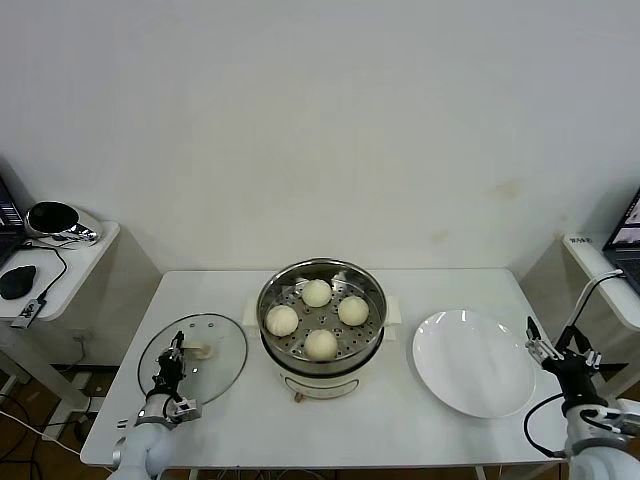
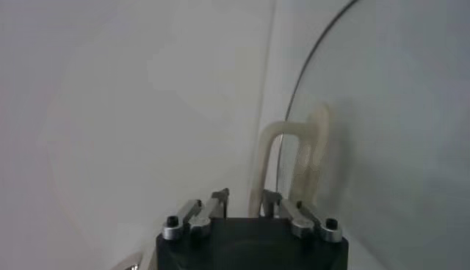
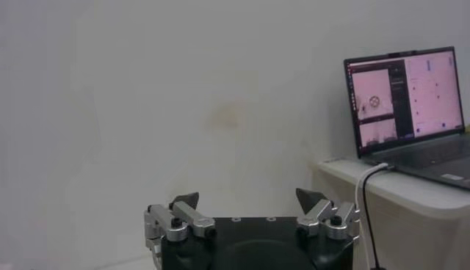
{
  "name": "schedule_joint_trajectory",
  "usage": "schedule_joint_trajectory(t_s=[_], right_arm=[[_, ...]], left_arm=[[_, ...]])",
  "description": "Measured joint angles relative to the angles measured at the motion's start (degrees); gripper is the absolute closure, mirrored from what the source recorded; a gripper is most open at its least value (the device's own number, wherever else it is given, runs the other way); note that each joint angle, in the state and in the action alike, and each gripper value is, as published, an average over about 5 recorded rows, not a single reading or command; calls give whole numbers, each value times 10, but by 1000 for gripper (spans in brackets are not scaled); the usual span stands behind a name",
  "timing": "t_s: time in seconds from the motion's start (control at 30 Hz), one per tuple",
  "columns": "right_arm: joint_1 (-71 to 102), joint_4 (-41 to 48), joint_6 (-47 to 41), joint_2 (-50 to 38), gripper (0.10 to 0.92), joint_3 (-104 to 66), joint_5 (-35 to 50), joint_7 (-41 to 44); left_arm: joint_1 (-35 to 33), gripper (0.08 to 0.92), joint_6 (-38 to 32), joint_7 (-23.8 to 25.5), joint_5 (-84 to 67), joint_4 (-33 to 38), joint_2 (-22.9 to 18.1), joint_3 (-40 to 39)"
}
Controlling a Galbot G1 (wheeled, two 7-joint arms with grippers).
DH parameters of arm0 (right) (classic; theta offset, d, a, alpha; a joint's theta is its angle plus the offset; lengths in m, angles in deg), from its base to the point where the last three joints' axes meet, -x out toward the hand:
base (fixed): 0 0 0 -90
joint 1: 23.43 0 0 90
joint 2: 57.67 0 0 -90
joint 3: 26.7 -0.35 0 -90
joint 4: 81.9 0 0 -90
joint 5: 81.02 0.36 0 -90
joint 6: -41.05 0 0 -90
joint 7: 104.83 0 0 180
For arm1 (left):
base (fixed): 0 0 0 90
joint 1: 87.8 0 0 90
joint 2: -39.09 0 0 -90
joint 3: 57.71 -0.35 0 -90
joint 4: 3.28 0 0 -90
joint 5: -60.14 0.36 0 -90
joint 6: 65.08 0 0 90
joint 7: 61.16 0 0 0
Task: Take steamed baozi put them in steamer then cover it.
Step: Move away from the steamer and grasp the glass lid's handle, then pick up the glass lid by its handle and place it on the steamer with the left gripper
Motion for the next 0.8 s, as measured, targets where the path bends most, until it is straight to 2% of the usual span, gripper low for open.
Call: schedule_joint_trajectory(t_s=[0.1,0.37,0.57,0.8], right_arm=[[0,-2,0,1,203,1,0,1],[-7,-6,-4,1,203,3,2,2],[-15,-1,-5,4,203,12,1,2],[-25,5,-8,12,203,24,0,1]], left_arm=[[-2,851,1,-1,-1,2,1,2],[-22,851,26,17,-22,46,2,12],[-56,851,90,45,-56,134,-1,22],[-92,851,199,84,-70,256,13,17]])
